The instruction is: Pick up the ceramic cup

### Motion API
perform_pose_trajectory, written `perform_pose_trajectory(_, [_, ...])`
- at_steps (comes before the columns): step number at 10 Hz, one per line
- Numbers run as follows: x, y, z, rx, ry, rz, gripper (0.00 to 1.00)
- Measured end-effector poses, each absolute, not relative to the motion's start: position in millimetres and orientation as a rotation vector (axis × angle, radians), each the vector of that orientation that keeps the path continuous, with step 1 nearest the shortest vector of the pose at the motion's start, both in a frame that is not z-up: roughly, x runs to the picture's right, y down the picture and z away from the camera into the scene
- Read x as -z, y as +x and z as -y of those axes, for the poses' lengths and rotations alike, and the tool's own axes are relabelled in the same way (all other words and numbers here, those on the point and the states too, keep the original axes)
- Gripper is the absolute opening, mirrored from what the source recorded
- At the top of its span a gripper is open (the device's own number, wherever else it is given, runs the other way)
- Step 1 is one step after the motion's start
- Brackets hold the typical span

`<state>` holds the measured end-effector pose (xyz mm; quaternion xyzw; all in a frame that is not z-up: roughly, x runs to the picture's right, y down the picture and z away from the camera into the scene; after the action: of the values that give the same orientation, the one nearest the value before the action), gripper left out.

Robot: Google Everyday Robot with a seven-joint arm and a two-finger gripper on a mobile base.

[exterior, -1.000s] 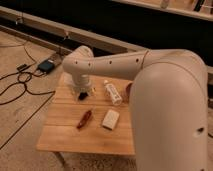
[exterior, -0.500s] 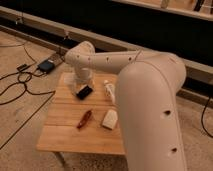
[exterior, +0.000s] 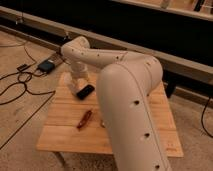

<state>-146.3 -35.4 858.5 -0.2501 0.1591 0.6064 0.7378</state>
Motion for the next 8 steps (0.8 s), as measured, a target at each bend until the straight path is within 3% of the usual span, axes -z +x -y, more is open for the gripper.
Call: perform_pose_trajectory(8, [-910.0,-164.7,80.0,-1.406,-0.417,-0.305,0.65])
